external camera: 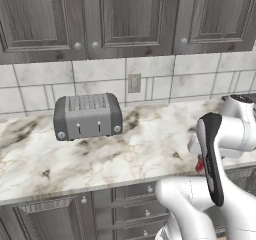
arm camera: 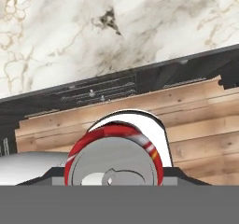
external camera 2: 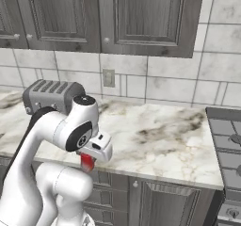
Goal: Four empty soda cans are scattered around the kitchen. Gather all the cans and cluster them next to the stove for recycling.
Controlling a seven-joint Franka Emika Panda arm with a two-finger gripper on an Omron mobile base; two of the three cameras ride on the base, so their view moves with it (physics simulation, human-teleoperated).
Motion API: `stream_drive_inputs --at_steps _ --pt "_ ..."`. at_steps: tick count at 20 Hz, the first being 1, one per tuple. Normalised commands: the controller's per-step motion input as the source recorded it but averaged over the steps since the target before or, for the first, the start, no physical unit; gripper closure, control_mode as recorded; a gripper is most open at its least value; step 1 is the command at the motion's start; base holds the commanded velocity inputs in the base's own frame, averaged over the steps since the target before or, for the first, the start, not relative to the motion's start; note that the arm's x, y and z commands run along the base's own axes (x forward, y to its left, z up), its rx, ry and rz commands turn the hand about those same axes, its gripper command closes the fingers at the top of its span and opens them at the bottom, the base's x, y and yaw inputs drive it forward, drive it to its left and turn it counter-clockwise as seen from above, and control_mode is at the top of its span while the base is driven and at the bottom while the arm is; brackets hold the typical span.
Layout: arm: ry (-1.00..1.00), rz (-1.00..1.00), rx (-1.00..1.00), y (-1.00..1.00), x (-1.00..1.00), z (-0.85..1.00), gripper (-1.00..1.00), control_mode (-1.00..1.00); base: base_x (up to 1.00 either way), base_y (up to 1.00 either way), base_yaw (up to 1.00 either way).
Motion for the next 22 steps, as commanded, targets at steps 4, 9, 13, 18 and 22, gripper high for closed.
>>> stream_drive_inputs --at_steps 4,9,13,18,22 --pt "-0.02 0.00 0.00 0.00 -0.15 0.00 1.00 -1.00 0.00 0.00 0.00" --pt "-0.01 0.00 0.00 0.01 -0.10 0.00 1.00 1.00 -0.19 0.00 0.01" --pt "0.00 0.00 0.00 0.00 0.00 0.00 1.00 1.00 -0.33 -0.16 0.00" --pt "0.00 0.00 0.00 0.00 0.00 0.00 1.00 1.00 -0.20 -0.43 0.00" --pt "0.00 0.00 0.00 0.00 0.00 0.00 1.00 1.00 -0.16 -0.50 0.01"
